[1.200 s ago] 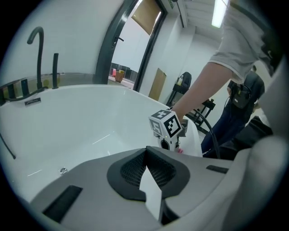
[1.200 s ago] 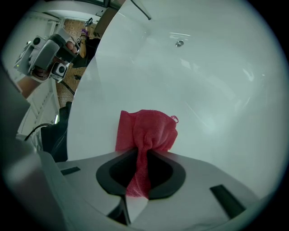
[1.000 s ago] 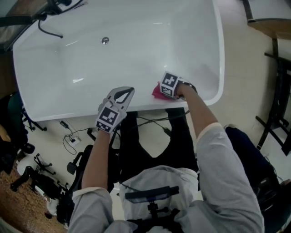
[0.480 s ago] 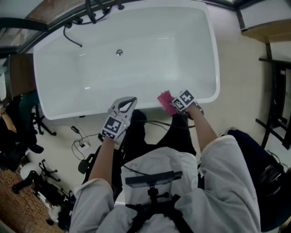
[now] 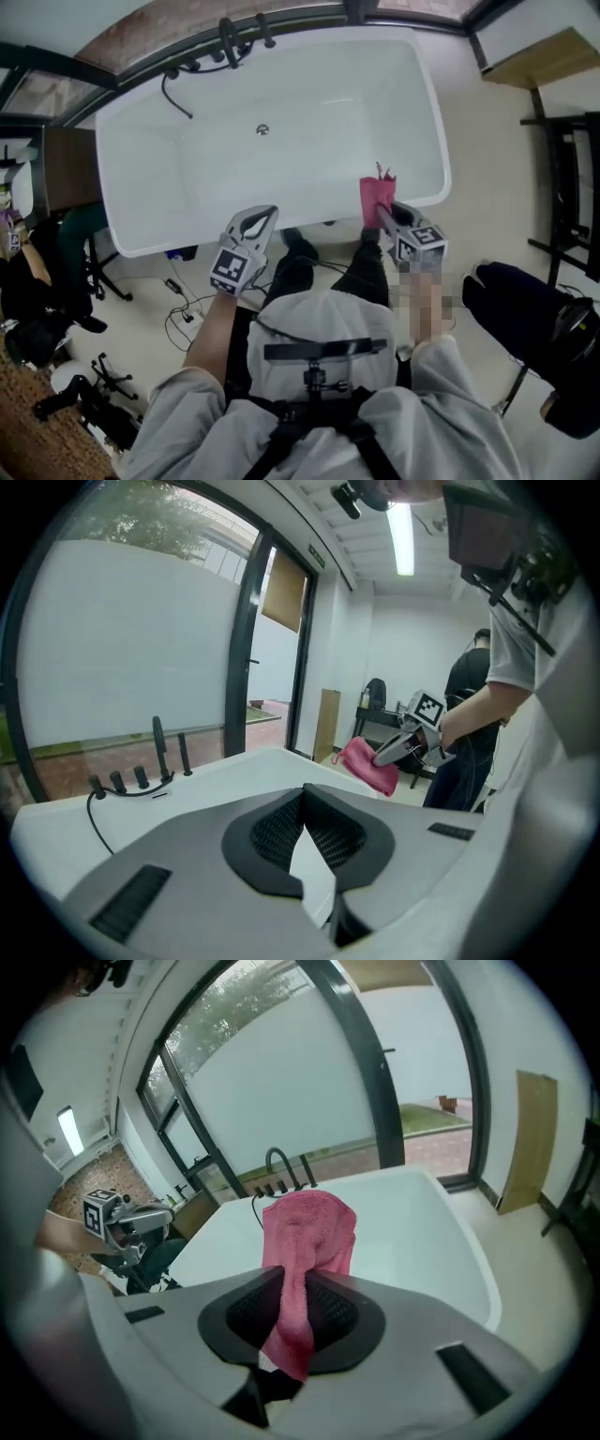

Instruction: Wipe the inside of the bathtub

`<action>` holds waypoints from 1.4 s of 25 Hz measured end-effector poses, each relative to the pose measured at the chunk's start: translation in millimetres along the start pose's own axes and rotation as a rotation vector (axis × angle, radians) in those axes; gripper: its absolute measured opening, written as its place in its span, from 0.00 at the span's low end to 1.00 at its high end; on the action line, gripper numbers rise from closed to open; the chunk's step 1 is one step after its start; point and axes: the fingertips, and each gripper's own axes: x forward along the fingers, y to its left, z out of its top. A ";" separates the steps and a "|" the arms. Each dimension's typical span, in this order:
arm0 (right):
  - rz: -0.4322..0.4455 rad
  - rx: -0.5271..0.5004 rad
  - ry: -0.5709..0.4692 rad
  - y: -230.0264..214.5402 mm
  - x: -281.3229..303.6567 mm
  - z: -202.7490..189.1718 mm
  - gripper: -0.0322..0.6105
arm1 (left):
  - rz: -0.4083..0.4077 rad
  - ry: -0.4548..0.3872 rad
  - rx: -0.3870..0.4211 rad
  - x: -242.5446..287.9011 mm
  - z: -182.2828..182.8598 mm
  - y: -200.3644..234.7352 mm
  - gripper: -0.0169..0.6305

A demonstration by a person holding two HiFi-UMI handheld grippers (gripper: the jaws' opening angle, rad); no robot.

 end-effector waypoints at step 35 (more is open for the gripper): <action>-0.077 -0.104 -0.299 50.4 -124.8 41.1 0.16 | 0.265 -0.195 -0.039 -100.0 73.5 -66.7 0.03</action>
